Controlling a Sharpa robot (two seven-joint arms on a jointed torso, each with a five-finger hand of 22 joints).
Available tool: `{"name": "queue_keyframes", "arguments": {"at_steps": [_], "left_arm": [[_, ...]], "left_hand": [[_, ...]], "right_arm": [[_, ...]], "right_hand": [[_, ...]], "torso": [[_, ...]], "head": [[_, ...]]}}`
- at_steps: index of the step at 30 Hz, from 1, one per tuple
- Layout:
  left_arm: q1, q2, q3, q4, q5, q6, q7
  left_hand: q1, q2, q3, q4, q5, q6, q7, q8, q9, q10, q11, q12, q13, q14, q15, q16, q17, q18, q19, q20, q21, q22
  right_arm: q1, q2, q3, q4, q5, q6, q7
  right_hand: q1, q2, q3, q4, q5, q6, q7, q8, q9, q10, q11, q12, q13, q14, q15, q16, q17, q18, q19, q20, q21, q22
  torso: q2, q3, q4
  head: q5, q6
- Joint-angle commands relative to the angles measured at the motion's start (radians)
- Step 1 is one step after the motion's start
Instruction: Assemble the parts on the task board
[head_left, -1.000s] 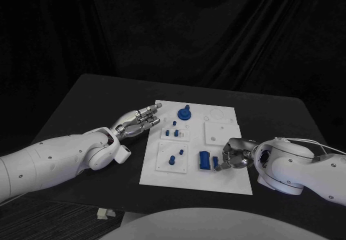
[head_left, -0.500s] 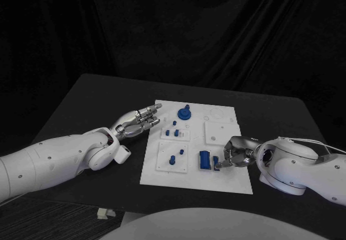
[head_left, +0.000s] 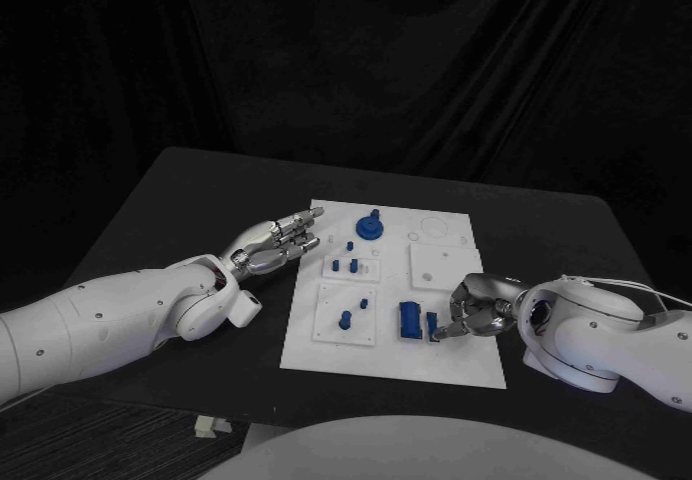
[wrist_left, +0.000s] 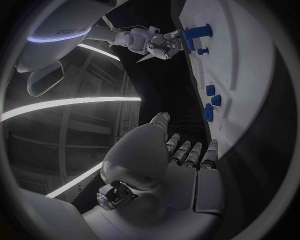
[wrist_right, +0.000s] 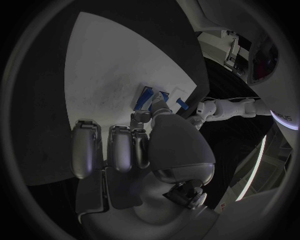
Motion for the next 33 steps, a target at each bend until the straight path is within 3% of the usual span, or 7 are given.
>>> {"name": "queue_keyframes", "arguments": {"at_steps": [1, 16, 33], "left_arm": [[-0.001, 0.001, 0.001, 0.003, 0.006, 0.003, 0.022], [-0.002, 0.001, 0.001, 0.002, 0.006, 0.005, 0.019], [-0.002, 0.002, 0.001, 0.001, 0.006, 0.006, 0.018]], "left_hand": [[0.006, 0.003, 0.006, -0.002, 0.004, 0.000, 0.008, 0.006, 0.002, -0.001, 0.006, 0.003, 0.001, 0.000, -0.005, -0.004, -0.001, 0.006, 0.007, 0.001, 0.006, 0.001], [0.006, 0.003, 0.006, -0.002, 0.004, 0.000, 0.008, 0.006, 0.002, -0.001, 0.006, 0.003, 0.001, 0.000, -0.005, -0.004, -0.001, 0.006, 0.007, 0.001, 0.006, 0.001], [0.005, 0.003, 0.007, -0.002, 0.004, 0.000, 0.009, 0.006, 0.002, 0.000, 0.007, 0.004, 0.001, 0.000, -0.006, -0.004, -0.001, 0.006, 0.007, 0.002, 0.006, 0.001]], "right_arm": [[-0.003, -0.004, 0.000, 0.003, 0.012, 0.018, 0.009], [-0.017, 0.004, 0.000, -0.018, 0.014, 0.022, -0.003], [-0.031, 0.021, 0.000, -0.041, 0.014, 0.003, -0.021]], "right_hand": [[0.010, -0.002, 0.003, 0.003, -0.003, -0.010, 0.000, -0.009, -0.004, 0.106, -0.006, 0.003, 0.263, 0.068, -0.007, 0.004, 0.057, -0.003, 0.045, -0.006, 0.004, 0.216], [0.025, -0.003, 0.009, 0.002, -0.003, -0.007, 0.001, -0.010, -0.002, 0.106, -0.005, 0.003, 0.263, 0.068, -0.007, 0.004, 0.056, -0.003, 0.044, -0.006, 0.004, 0.215], [0.036, 0.019, 0.017, 0.008, -0.003, 0.013, 0.002, 0.006, 0.007, 0.106, -0.004, 0.003, 0.263, 0.068, -0.006, 0.004, 0.056, -0.003, 0.044, -0.005, 0.005, 0.216]], "torso": [[0.000, -0.0001, -0.0013], [0.000, 0.0010, 0.0006], [0.000, 0.0008, 0.0005]], "head": [[0.000, 0.000], [-0.001, 0.000], [-0.001, 0.000]]}}
